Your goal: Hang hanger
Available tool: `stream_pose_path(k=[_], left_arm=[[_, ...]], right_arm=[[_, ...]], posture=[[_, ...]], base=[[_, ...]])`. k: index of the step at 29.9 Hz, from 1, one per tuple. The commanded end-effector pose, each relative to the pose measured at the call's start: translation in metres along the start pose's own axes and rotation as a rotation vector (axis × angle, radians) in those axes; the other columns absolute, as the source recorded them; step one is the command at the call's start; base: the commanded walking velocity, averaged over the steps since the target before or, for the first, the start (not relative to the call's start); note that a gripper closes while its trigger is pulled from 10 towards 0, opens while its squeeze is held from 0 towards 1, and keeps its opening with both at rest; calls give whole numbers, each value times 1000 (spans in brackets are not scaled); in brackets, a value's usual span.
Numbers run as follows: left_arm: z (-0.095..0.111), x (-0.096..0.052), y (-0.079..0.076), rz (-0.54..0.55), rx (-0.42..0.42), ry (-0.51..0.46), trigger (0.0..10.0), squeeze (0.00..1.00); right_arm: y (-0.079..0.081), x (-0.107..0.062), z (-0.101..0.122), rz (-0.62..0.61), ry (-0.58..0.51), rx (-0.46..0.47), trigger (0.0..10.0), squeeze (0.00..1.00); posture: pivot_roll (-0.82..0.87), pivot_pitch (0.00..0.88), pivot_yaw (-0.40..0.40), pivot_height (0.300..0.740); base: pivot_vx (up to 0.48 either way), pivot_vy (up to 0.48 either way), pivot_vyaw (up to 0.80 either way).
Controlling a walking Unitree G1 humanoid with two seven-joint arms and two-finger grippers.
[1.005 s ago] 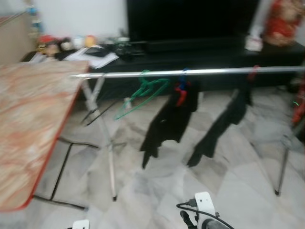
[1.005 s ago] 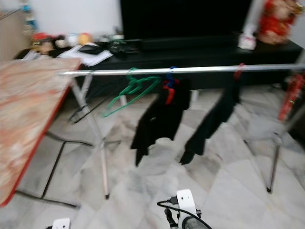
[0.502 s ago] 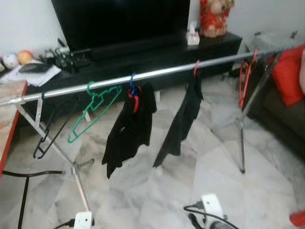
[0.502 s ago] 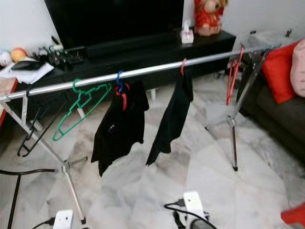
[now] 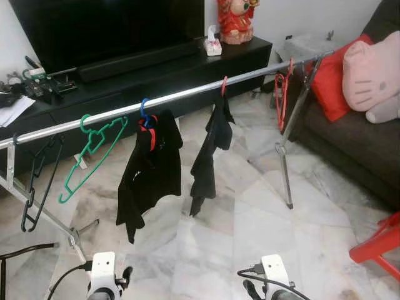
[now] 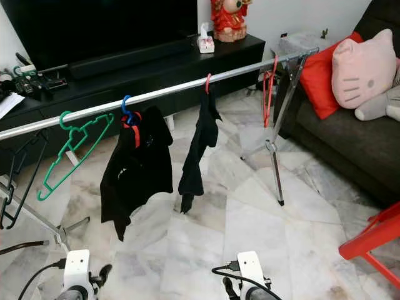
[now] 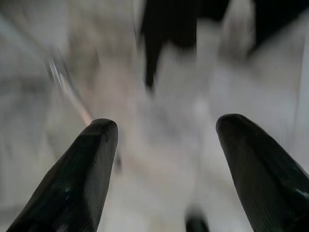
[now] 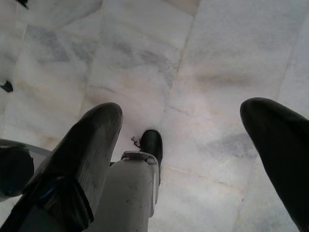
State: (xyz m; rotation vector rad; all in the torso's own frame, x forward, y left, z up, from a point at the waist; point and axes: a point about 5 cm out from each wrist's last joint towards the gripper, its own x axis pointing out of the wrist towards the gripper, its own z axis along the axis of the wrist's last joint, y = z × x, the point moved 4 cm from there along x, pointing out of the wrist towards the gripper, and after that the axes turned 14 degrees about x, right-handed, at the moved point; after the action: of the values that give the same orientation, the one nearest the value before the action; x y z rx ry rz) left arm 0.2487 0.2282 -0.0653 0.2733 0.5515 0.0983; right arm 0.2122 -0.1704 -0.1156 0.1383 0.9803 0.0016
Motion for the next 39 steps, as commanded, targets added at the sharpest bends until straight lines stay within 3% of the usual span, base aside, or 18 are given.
stream_pose_path(k=[1,2,4,5,9,15,22,35,39], left_arm=[[30,4,12,56,-11,-137,10000,0],[48,4,17,84,-20,-218,10000,0],[60,3,21,104,-21,-267,10000,0],[80,0,25,118,-8,-348,10000,0],[118,-11,29,124,-1,-498,10000,0],[154,-22,17,73,7,-621,10000,0],[159,-27,10,60,-2,-609,10000,0],[162,-30,10,48,-3,-591,10000,0],[172,-31,9,43,-21,-608,10000,0]], right_arm=[[3,0,0,7,2,-8,10000,0],[3,0,0,9,4,-11,10000,0],[3,0,0,10,5,-12,10000,0],[3,0,0,12,6,-15,10000,0],[3,0,0,12,6,-17,10000,0],[3,0,0,17,7,-22,10000,0],[4,1,0,18,6,-21,10000,0],[5,0,3,26,-20,-5,10000,0],[5,0,2,27,-8,-8,10000,0]], posture=[[-116,0,45,740],[-115,0,45,740],[-115,0,43,740],[-115,0,43,740],[-117,0,45,740],[-115,0,47,740],[-116,0,48,740],[-109,0,47,740],[-111,0,43,740]], base=[[0,0,-725],[0,0,-719],[0,0,-719],[0,0,-725],[0,0,-723],[0,0,-723],[0,0,-723],[0,0,0],[0,0,-775]])
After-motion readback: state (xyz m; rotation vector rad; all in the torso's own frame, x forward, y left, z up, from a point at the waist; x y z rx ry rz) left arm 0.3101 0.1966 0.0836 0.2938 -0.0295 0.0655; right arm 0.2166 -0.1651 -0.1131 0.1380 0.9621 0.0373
